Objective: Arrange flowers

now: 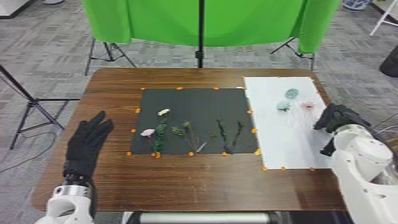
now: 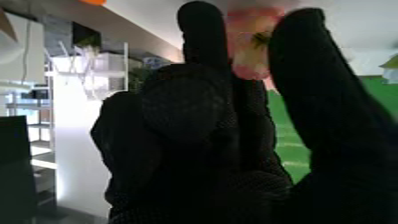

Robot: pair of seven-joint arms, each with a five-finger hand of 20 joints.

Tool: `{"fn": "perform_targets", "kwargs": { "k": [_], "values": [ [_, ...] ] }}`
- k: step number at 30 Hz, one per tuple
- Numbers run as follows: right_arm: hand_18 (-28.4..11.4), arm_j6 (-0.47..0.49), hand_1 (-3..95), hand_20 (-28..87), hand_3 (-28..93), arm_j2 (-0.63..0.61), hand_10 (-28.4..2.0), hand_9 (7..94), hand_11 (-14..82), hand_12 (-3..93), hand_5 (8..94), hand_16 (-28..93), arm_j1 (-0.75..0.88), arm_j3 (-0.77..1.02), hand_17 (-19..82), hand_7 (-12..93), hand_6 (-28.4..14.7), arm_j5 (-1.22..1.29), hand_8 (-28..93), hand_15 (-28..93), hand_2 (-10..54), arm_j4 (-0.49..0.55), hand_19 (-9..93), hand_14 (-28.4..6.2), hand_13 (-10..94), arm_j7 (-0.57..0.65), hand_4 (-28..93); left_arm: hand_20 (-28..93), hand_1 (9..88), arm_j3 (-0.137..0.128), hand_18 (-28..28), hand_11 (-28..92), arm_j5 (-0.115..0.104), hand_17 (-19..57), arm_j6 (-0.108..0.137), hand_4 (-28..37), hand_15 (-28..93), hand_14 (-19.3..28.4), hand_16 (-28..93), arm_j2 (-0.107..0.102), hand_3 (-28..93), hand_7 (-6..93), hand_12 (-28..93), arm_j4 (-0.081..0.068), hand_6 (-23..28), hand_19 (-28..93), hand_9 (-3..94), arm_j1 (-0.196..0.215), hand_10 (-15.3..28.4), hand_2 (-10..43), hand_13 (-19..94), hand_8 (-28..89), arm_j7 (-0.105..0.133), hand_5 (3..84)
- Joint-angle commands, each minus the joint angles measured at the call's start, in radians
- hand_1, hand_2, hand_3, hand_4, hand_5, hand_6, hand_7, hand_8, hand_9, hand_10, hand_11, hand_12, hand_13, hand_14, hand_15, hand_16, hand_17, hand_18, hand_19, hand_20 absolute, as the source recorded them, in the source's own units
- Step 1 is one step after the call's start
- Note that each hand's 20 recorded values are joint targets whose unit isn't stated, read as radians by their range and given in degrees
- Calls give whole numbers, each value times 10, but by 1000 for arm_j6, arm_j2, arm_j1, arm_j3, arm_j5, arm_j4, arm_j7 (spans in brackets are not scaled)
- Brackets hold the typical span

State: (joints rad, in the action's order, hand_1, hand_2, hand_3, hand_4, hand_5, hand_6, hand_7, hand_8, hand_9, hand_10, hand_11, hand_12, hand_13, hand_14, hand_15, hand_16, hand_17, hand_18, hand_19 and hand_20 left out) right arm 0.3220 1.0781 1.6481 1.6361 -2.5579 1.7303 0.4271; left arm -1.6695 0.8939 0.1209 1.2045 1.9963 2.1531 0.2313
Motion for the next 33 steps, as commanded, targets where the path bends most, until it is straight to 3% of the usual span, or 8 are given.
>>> {"fn": "perform_targets", "kwargs": {
  "k": [1, 4, 11, 18, 27, 31, 33],
  "values": [
    [-91, -141, 655, 488, 423, 14, -89, 885, 94, 380, 743, 338, 61, -38, 637, 159, 3, -14, 94, 582, -95, -59, 932, -13, 897, -37, -96, 163, 190, -4, 101, 116, 2, 36, 1, -283, 77, 146, 11, 17, 633, 44, 117, 1, 59, 10, 412, 24, 138, 17, 302, -49, -8, 412],
    [-87, -188, 711, 491, 413, -7, -81, 916, 98, 407, 800, 343, 8, -31, 649, 182, -11, -22, 134, 579, -95, -54, 932, -9, 909, -32, -81, 163, 190, -2, 101, 116, 2, 36, 1, -283, 77, 145, 11, 16, 633, 44, 117, 1, 59, 10, 412, 22, 137, 16, 302, -50, -7, 412],
    [-87, -282, 710, 502, 436, -91, -87, 922, 102, 425, 813, 351, -140, -81, 651, 189, -14, 58, 139, 579, -95, 73, 932, -6, 914, -46, -83, 163, 193, -6, 101, 117, 0, 36, 3, -283, 77, 145, 11, 8, 632, 42, 118, 1, 60, 10, 412, 20, 137, 15, 302, -49, -7, 412],
    [-85, -218, 703, 506, 447, -110, -86, 921, 101, 430, 814, 354, -294, -329, 652, 191, -14, 170, 140, 582, -95, 175, 932, -3, 912, -133, -85, 163, 195, -6, 101, 116, 4, 36, -4, -283, 77, 145, 11, 1, 632, 42, 117, -1, 60, 10, 412, 15, 138, 15, 302, -49, -16, 413],
    [-85, -173, 688, 515, 471, -33, -81, 920, 100, 436, 805, 355, -508, -729, 651, 204, -7, 146, 135, 586, -95, 115, 932, -2, 910, -378, -108, 163, 194, 2, 100, 116, 7, 36, -14, -283, 77, 146, 11, -5, 630, 42, 117, -8, 61, 10, 412, -5, 138, 16, 302, -49, -25, 413],
    [-85, -166, 668, 529, 497, 28, -79, 911, 100, 443, 792, 356, -545, -803, 649, 224, 3, 103, 124, 596, -95, 67, 932, -1, 905, -438, -126, 163, 194, 5, 100, 115, 7, 36, -22, -283, 77, 146, 11, -6, 630, 41, 117, -10, 60, 10, 412, -7, 138, 15, 301, -49, -30, 412],
    [-85, -114, 659, 535, 508, 62, -76, 908, 99, 443, 787, 355, -547, -813, 648, 231, 7, 73, 119, 599, -95, 57, 932, -1, 903, -439, -132, 163, 193, 7, 101, 115, 6, 36, -21, -283, 77, 146, 11, -6, 630, 40, 117, -10, 60, 10, 411, -8, 138, 15, 301, -49, -31, 411]
  ]
}}
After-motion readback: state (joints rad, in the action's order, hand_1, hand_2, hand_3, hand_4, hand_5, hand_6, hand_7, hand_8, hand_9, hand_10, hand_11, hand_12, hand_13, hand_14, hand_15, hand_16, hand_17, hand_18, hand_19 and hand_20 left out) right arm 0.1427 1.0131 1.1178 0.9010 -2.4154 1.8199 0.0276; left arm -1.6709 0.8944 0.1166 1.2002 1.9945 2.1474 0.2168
